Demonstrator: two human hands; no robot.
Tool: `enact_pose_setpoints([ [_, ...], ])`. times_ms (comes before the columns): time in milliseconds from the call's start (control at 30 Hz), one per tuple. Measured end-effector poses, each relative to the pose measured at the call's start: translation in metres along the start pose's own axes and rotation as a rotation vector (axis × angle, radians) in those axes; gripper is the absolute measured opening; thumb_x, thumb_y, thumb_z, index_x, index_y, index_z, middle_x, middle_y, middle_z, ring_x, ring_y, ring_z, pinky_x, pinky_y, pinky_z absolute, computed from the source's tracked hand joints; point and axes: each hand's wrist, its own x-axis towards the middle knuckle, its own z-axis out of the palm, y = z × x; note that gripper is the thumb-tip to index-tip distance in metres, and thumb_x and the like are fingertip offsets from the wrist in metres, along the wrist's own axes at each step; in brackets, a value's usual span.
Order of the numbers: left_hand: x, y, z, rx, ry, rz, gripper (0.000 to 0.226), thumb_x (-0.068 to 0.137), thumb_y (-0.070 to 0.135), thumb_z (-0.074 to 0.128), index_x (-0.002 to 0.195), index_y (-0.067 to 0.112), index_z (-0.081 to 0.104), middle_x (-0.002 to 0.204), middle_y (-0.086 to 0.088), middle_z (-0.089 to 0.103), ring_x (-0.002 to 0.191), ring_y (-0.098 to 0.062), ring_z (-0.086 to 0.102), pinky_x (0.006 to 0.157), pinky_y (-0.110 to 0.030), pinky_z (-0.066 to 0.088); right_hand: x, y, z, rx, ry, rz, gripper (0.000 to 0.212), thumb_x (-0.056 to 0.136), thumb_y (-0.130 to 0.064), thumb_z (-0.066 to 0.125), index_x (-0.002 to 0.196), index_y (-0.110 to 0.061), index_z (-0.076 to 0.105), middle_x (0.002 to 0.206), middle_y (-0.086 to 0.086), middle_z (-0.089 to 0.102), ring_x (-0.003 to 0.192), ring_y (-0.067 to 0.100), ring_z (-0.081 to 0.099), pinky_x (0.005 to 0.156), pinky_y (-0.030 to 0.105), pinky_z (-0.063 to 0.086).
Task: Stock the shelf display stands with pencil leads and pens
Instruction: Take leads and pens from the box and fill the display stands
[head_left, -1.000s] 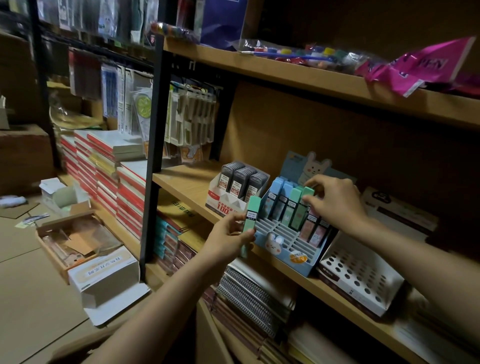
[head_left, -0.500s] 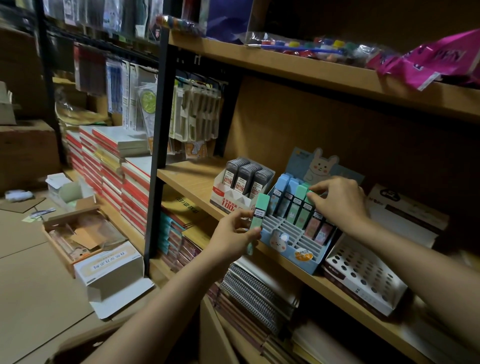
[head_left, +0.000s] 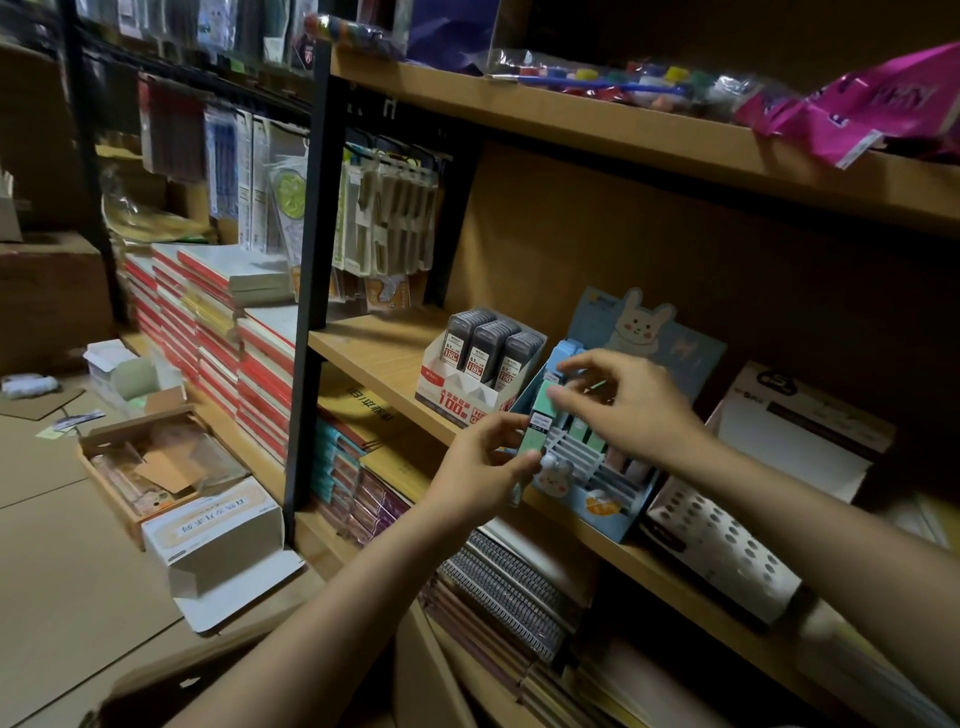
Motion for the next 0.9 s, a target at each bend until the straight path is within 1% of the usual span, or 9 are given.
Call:
enact_pose_setpoints([
  [100,0.001,0.001,0.001,0.025,-0.017,0.044,0.031,0.091,0.010,0.062,0.118,0.026,0.061,0.112,-0.002,0.066,0.100,-0.018,0.067,0.082,-0.034,0.058,0.001,-0.006,0.001,0.094,-0.080,0.040,0.023,0.082,-0.031,0.076,0.102,-0.026,0.067,0.077,-0.006,0.073,0.069,0.000,0.068,0.066,0.021,0.055],
  [167,0.002,0.000,0.001,0.158,0.021,0.110,0.035,0.091,0.017,0.063,0.123,0.029,0.056,0.117,0.002,0.062,0.108,-0.014,0.062,0.088,-0.036,0.056,0.007,-0.007,-0.009,0.115,-0.060,0.050,0.021,0.082,-0.026,0.077,0.099,-0.022,0.067,0.080,-0.001,0.074,0.069,0.006,0.070,0.068,0.025,0.058],
  [267,0.002,-0.003,-0.003,0.535,0.084,0.298,0.046,0.089,0.034,0.062,0.132,0.030,0.047,0.132,0.007,0.046,0.124,-0.006,0.044,0.104,-0.030,0.044,0.022,-0.001,-0.034,0.031,0.105,0.045,0.021,0.080,-0.026,0.078,0.098,-0.021,0.068,0.085,-0.005,0.071,0.072,0.005,0.069,0.065,0.019,0.057],
  [367,0.001,-0.010,-0.007,1.001,-0.021,0.402,0.058,0.090,0.051,0.050,0.143,0.034,0.035,0.152,0.004,0.024,0.141,-0.014,0.022,0.116,-0.036,0.028,0.032,0.007,-0.046,-0.131,0.211,0.015,0.020,0.079,-0.030,0.079,0.095,-0.023,0.069,0.082,-0.010,0.068,0.073,0.000,0.064,0.059,0.012,0.047],
  [433,0.001,-0.018,-0.007,1.156,-0.092,0.376,0.061,0.091,0.057,0.042,0.147,0.039,0.026,0.159,0.003,0.012,0.146,-0.020,0.011,0.119,-0.039,0.016,0.034,0.011,-0.041,-0.199,0.199,0.001,0.020,0.080,-0.029,0.079,0.096,-0.020,0.070,0.084,-0.006,0.070,0.074,0.004,0.065,0.063,0.016,0.049],
  [500,0.000,-0.026,-0.006,1.208,-0.127,0.340,0.062,0.094,0.058,0.040,0.149,0.044,0.017,0.162,0.002,0.003,0.149,-0.022,0.000,0.115,-0.038,0.005,0.034,0.015,-0.031,-0.290,0.199,-0.026,0.021,0.081,-0.032,0.078,0.097,-0.020,0.071,0.086,-0.003,0.070,0.078,0.010,0.066,0.069,0.026,0.056],
  [567,-0.001,-0.030,-0.005,1.255,-0.128,0.344,0.064,0.095,0.058,0.040,0.150,0.045,0.010,0.162,-0.001,0.000,0.149,-0.024,-0.006,0.113,-0.037,0.001,0.033,0.018,-0.025,-0.340,0.206,-0.036,0.022,0.081,-0.035,0.077,0.097,-0.021,0.072,0.088,-0.003,0.071,0.080,0.012,0.066,0.073,0.033,0.059],
  [667,-0.001,-0.033,-0.006,1.288,-0.126,0.357,0.066,0.095,0.057,0.040,0.150,0.045,0.006,0.162,-0.005,0.001,0.149,-0.024,-0.008,0.113,-0.035,0.001,0.033,0.022,-0.019,-0.387,0.192,-0.019,0.023,0.081,-0.039,0.076,0.097,-0.024,0.072,0.088,-0.003,0.072,0.082,0.014,0.067,0.074,0.038,0.059],
  [900,-0.001,-0.035,-0.005,1.277,-0.118,0.381,0.066,0.096,0.054,0.042,0.151,0.043,0.007,0.162,-0.006,0.004,0.149,-0.024,-0.006,0.118,-0.037,0.008,0.030,0.029,-0.010,-0.401,0.172,0.023,0.025,0.082,-0.040,0.075,0.100,-0.023,0.071,0.091,0.000,0.073,0.086,0.018,0.068,0.079,0.042,0.058],
])
